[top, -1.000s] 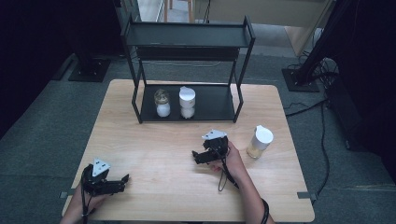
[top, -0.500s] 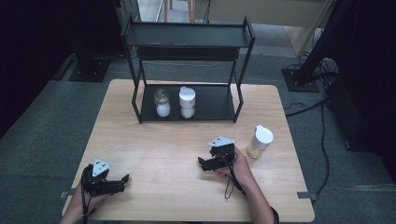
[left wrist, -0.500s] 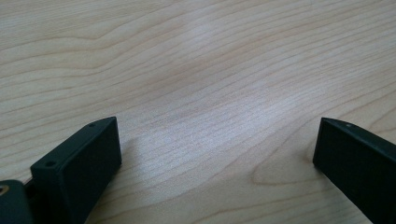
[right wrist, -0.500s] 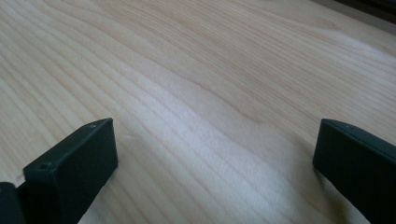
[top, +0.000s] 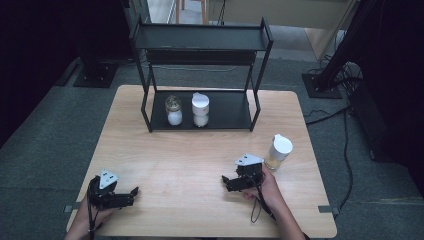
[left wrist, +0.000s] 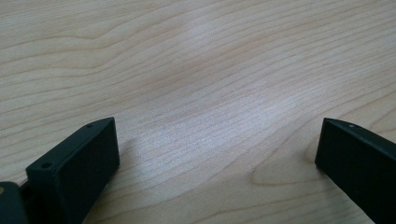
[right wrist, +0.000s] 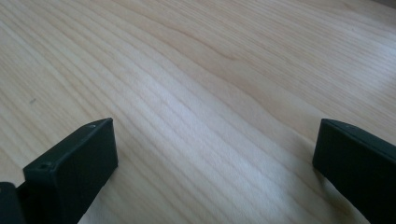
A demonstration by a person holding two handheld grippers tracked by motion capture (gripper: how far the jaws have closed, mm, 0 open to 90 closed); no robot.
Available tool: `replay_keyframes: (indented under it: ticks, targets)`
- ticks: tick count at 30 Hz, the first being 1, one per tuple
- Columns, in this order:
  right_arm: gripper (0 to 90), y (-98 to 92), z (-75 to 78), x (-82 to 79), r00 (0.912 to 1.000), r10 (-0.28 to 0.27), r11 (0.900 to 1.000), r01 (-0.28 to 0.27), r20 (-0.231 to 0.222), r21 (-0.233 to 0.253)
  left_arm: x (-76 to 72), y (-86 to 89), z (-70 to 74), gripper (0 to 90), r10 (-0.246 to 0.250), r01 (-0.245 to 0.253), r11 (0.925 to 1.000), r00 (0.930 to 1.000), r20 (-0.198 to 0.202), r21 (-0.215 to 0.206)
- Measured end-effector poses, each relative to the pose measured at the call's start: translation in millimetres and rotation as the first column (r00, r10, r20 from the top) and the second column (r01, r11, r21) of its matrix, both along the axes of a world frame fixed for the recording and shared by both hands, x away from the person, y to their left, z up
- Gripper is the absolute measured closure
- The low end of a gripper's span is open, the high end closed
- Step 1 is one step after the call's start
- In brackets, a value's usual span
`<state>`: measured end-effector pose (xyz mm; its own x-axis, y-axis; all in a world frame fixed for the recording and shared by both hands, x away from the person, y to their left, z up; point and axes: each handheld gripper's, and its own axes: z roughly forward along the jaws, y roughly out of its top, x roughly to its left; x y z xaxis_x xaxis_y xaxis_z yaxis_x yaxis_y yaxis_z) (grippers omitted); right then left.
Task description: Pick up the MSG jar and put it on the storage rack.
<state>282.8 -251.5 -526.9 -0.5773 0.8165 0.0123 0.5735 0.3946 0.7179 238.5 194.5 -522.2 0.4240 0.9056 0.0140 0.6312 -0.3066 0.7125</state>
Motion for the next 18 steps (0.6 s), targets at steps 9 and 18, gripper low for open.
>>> replay_keyframes:
  ticks: [9, 18]
  targets:
    - [0.0, -18.5, -0.3, -17.1, 0.9999, -0.011, 1.000, 0.011, -0.001, 0.000, 0.0, 0.0, 0.0, 0.0, 0.001, -0.001, 1.0000, 1.0000, 0.000, 0.000]
    - [0.0, -32.3, -0.4, -28.5, 0.9998, -0.019, 1.000, 0.019, -0.001, 0.001, 0.0, -0.2, 0.0, 0.0, 0.002, -0.002, 1.0000, 1.0000, 0.000, -0.001]
